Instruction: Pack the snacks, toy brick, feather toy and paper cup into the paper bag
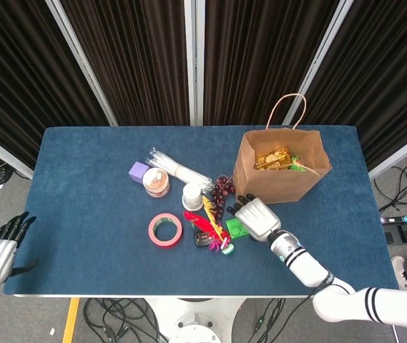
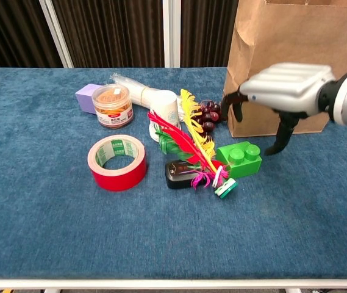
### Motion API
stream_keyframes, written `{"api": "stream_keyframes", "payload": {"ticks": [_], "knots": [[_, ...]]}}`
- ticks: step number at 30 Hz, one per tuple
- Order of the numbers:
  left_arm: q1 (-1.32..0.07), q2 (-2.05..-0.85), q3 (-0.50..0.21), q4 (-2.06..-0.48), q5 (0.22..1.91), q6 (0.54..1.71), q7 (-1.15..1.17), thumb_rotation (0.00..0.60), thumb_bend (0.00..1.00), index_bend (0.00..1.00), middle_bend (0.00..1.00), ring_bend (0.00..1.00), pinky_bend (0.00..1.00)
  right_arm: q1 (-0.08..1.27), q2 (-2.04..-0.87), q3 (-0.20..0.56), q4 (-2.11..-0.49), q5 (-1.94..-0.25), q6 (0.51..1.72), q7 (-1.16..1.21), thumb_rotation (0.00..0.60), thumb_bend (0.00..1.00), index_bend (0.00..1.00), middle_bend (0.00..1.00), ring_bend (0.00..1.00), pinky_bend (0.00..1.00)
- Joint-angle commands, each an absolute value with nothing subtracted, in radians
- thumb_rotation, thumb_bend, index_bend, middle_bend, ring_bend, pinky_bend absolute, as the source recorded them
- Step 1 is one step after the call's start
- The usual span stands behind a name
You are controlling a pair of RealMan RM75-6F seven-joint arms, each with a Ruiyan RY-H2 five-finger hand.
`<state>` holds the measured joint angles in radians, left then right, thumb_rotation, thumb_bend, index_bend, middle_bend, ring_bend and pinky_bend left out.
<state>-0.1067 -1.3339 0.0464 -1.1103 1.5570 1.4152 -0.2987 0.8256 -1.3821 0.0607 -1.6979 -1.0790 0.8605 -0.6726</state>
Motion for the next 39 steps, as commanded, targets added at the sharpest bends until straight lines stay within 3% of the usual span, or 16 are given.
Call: {"api": "stream_keyframes", "payload": {"ticks": [1,24,39], "knots": [[-0.106,-1.335,0.047,-1.108,1.557,1.414,-0.301,0.6,0.26,0.13,0.08,0.02,0.17,0.833,-1.403,0.043,-1.679,-1.065,0.853,-0.688,0.6,0.0,0.23,0.32,0.16,0.23],[-0.1,-1.356,0.043,-1.045,1.55,1.413,-0.313,0.6,0.26,0.13,0.08,0.02,0.17,0.87,-1.533,0.031,-1.544,-0.979,0.836,-0.692,0.6,0.0,0.22,0.3,0.11,0.2],[-0.098,-1.363,0.042,-1.03,1.547,1.408,-0.325,0.6,0.26,0.13,0.08,0.02,0.17,0.87,-1.542,0.001,-1.546,-0.963,0.857,-0.717,0.6,0.0,0.22,0.35,0.21,0.29]]}}
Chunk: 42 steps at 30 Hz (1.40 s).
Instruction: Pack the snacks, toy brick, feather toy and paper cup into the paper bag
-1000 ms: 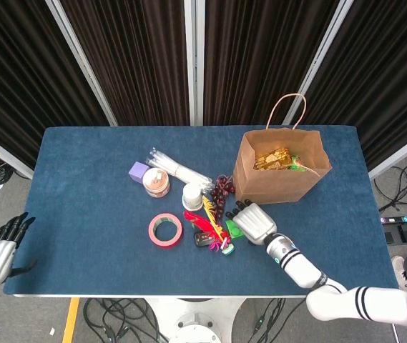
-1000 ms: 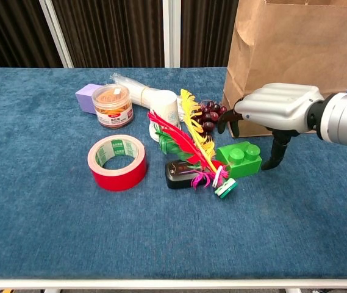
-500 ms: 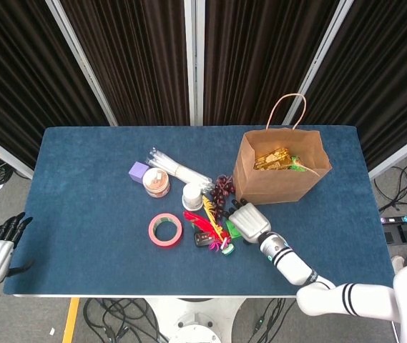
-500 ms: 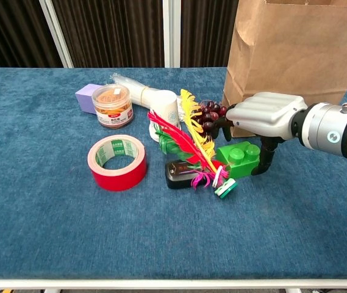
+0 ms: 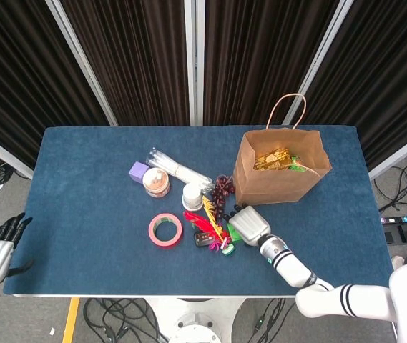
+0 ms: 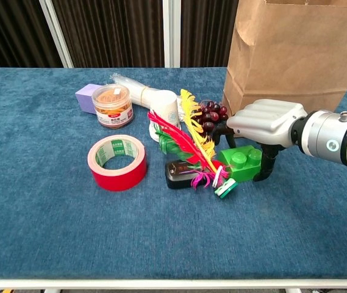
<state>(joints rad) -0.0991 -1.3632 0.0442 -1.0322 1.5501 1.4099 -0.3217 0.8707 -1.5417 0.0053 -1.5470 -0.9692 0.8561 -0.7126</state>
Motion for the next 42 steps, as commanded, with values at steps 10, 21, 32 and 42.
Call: {"api": "stream_keyframes", "payload": {"ticks": [10,21,32,42], "knots": [[-0.097,-1.369,0.04,-1.016,1.545,1.407,-0.335,0.6,0.26,0.14,0.08,0.02,0.17,0.872,-1.549,-0.003,-1.53,-0.964,0.854,-0.708,0.6,0.0,0.22,0.33,0.2,0.29],[-0.095,-1.372,0.043,-1.009,1.546,1.405,-0.346,0.6,0.26,0.14,0.08,0.02,0.17,0.874,-1.575,-0.014,-1.513,-0.953,0.859,-0.724,0.6,0.0,0.27,0.36,0.25,0.32],[-0.095,-1.374,0.045,-1.005,1.547,1.402,-0.355,0.6,0.26,0.14,0.08,0.02,0.17,0.853,-1.584,-0.005,-1.515,-0.982,0.915,-0.719,0.6,0.06,0.48,0.51,0.42,0.5],[-0.098,-1.369,0.043,-1.019,1.549,1.401,-0.352,0.6,0.27,0.14,0.08,0.02,0.17,0.851,-1.491,0.052,-1.688,-1.045,1.006,-0.73,0.6,0.07,0.5,0.52,0.43,0.52]]}}
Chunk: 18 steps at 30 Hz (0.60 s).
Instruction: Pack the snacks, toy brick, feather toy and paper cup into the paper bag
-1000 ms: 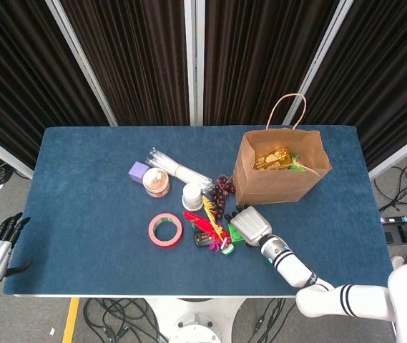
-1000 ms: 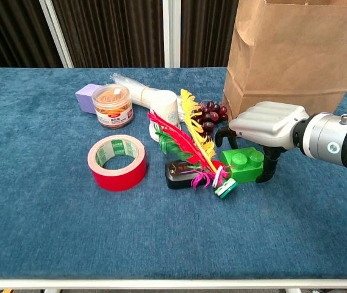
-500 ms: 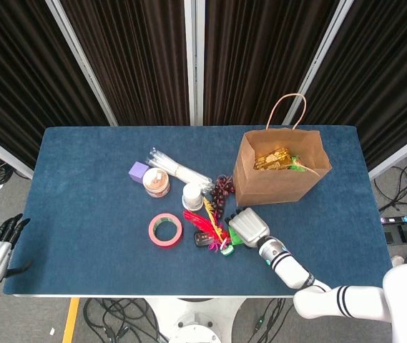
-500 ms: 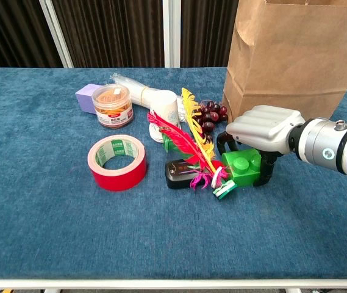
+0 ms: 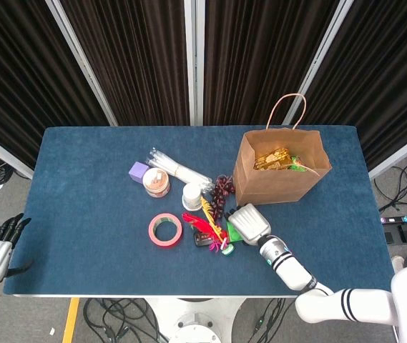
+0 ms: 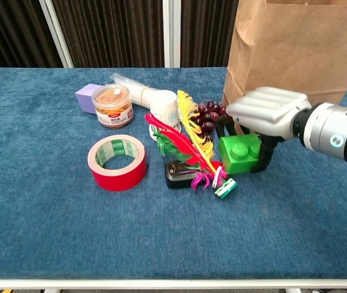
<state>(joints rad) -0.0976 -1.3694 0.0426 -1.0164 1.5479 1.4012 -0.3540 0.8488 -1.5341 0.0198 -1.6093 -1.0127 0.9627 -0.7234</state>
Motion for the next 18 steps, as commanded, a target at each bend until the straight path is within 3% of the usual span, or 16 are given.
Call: {"api": "stream_keyframes", "payload": {"ticks": [1,9,18], "knots": [[-0.099,-1.369,0.043,-1.02,1.55,1.401,-0.35,0.6,0.26,0.14,0.08,0.02,0.17,0.852,-1.481,0.064,-1.715,-1.057,1.019,-0.729,0.6,0.07,0.5,0.52,0.43,0.52],[-0.1,-1.364,0.046,-1.041,1.556,1.404,-0.338,0.6,0.27,0.14,0.08,0.02,0.17,0.897,-1.451,0.227,-1.897,-1.081,1.109,-0.731,0.6,0.07,0.5,0.52,0.43,0.52],[-0.101,-1.354,0.042,-1.054,1.556,1.412,-0.336,0.6,0.27,0.14,0.08,0.02,0.17,0.925,-1.457,0.392,-1.913,-1.183,1.324,-0.799,0.6,0.11,0.5,0.52,0.43,0.52]]}}
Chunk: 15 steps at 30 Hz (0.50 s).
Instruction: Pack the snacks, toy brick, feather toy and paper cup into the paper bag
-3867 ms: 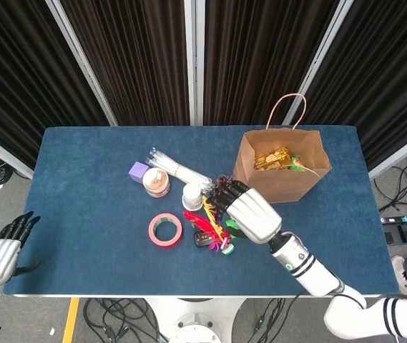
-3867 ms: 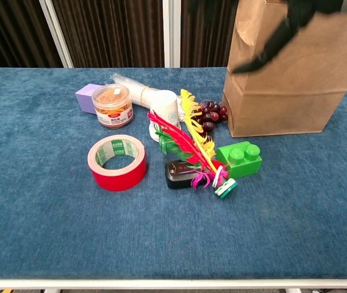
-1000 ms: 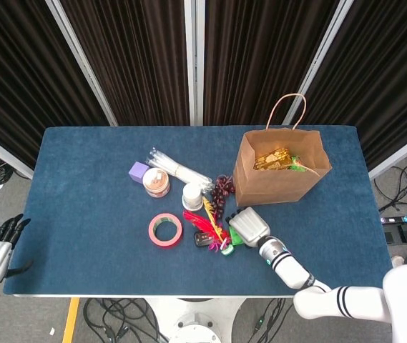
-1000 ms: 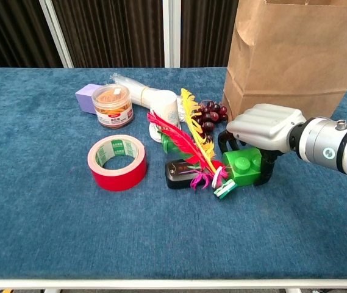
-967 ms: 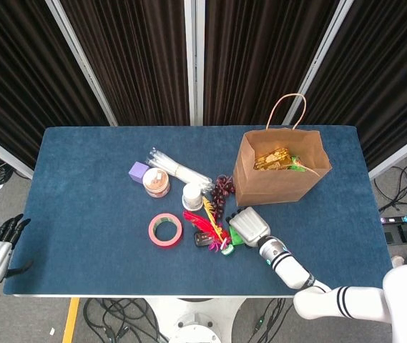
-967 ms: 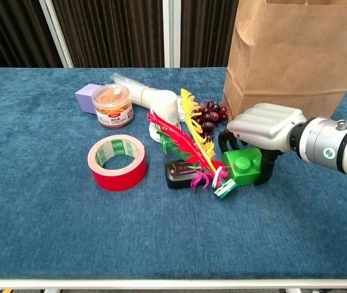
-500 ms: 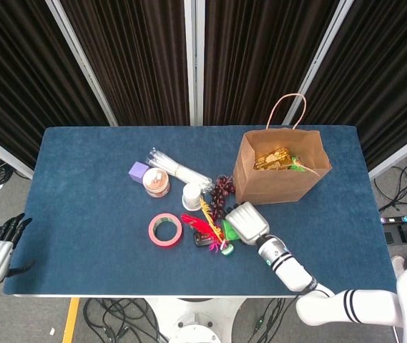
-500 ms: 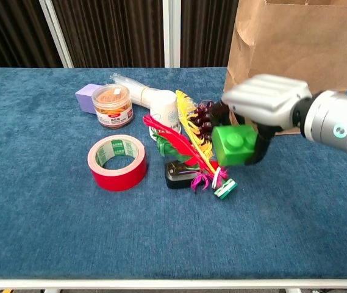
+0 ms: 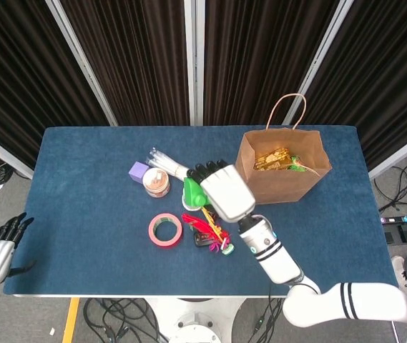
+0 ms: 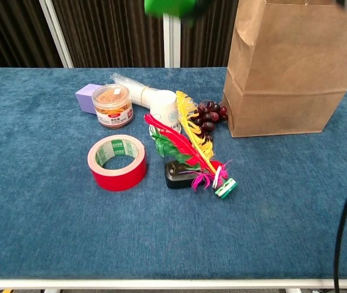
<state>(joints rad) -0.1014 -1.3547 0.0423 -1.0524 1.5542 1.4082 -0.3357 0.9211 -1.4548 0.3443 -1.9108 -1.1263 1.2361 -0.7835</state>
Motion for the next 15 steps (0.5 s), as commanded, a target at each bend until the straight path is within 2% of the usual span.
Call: {"api": "stream_keyframes", "payload": {"ticks": [1,5,9,12,15], "knots": [[-0.1,-1.354,0.042,-1.054,1.557,1.414,-0.337,0.6,0.27,0.14,0.08,0.02,0.17,0.922,-1.456,0.403,-1.905,-1.201,1.347,-0.799,0.6,0.11,0.5,0.52,0.43,0.52],[-0.102,-1.351,0.043,-1.056,1.56,1.415,-0.337,0.6,0.26,0.14,0.08,0.02,0.17,0.917,-1.438,0.454,-1.857,-1.245,1.413,-0.798,0.6,0.11,0.5,0.52,0.43,0.52],[-0.102,-1.346,0.042,-1.063,1.562,1.42,-0.332,0.6,0.26,0.14,0.08,0.02,0.17,0.908,-1.396,0.511,-1.79,-1.208,1.442,-0.821,0.6,0.11,0.51,0.52,0.43,0.52],[-0.104,-1.345,0.042,-1.069,1.563,1.419,-0.328,0.6,0.26,0.14,0.08,0.02,0.17,0.891,-1.364,0.521,-1.74,-1.179,1.446,-0.83,0.6,0.11,0.51,0.52,0.43,0.52],[-0.107,-1.345,0.043,-1.074,1.565,1.416,-0.321,0.6,0.26,0.14,0.08,0.02,0.17,0.868,-1.342,0.5,-1.691,-1.16,1.436,-0.836,0.6,0.11,0.51,0.52,0.43,0.52]]}}
